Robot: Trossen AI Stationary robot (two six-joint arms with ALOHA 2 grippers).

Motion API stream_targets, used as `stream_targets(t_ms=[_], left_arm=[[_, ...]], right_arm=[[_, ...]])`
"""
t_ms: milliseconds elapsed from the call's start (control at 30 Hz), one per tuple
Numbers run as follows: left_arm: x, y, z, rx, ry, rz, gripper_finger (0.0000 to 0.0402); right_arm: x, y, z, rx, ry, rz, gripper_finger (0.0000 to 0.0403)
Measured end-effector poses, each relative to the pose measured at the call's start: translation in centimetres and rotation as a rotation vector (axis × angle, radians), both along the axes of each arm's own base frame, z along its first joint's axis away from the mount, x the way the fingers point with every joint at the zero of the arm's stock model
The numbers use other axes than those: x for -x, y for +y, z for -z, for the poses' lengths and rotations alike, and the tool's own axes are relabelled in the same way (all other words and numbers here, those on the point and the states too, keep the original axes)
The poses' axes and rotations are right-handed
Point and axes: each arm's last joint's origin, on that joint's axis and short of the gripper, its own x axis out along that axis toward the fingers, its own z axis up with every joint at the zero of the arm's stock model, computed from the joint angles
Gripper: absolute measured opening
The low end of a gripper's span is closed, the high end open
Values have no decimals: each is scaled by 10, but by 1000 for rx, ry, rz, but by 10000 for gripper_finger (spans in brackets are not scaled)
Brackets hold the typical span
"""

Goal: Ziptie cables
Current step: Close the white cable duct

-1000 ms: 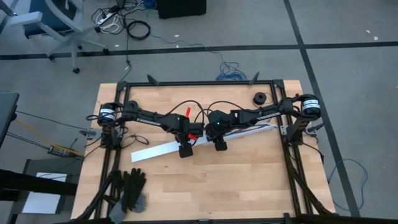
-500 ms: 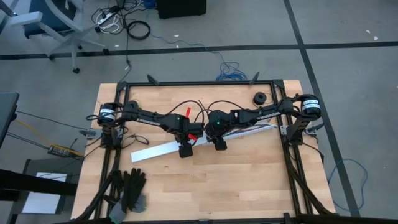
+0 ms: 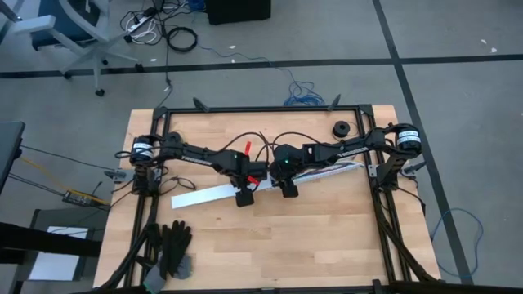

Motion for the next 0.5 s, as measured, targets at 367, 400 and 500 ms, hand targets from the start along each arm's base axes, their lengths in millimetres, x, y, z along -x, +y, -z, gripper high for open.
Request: stream_targets(t_ms=[367,400,500], left_arm=[[1,0,-1,4,2,-1,261],[1,0,-1,4,3,-2,261],[1,0,-2,5,3,-2,262]], right_arm=[[0,0,0,0,2,0,227],[0,0,0,0,2,0,227],[1,0,0,0,9,0,225]])
